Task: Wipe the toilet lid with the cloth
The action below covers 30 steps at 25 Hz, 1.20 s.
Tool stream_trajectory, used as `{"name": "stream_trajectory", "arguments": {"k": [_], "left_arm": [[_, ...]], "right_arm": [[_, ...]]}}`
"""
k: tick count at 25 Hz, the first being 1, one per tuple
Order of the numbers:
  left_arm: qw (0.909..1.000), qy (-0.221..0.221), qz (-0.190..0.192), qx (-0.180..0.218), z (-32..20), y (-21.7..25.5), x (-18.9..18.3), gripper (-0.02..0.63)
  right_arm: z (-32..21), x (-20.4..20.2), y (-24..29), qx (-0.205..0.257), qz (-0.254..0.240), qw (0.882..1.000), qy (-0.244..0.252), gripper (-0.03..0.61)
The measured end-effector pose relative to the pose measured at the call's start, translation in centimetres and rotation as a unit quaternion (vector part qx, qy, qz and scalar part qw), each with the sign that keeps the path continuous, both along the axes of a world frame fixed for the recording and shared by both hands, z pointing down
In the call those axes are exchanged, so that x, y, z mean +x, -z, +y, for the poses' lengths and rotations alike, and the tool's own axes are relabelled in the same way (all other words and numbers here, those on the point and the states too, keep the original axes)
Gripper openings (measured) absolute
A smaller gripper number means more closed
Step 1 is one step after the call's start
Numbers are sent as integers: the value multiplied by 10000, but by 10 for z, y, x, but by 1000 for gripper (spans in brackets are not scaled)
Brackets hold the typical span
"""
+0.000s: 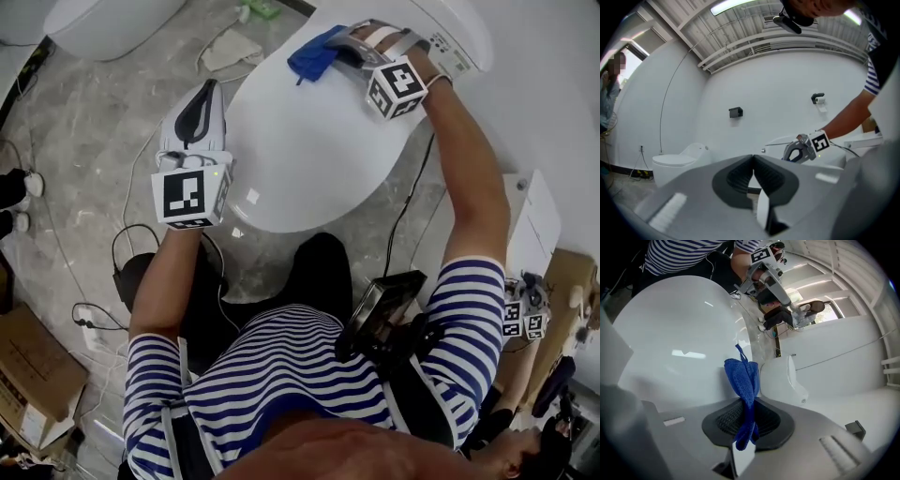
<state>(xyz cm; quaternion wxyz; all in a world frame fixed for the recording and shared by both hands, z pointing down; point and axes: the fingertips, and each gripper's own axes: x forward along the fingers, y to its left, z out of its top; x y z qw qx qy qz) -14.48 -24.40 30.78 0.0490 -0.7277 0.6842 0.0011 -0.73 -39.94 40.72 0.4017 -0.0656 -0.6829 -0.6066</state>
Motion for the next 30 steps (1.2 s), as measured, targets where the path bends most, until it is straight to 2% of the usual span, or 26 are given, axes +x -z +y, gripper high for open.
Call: {"name": "stream_trajectory", "arguments": {"k": [7,15,23,30], "left_arm": [[9999,59,7,-123,-11,-11,-16,3],[9997,104,18,-215,-16,-19,-19,3],[9998,25,-16,-209,-18,-19,-10,3],[9999,-65,-18,-140,-19,-15,2,3]], "right_arm": [[-27,-28,-14,-89,-24,10000,21,49],[-38,-29,-29,-238,138,9996,-22,49],[-44,-5,-30,-252,192,9992,-249,49],[-36,42,-35,-310,217,9979,-520,49]]}}
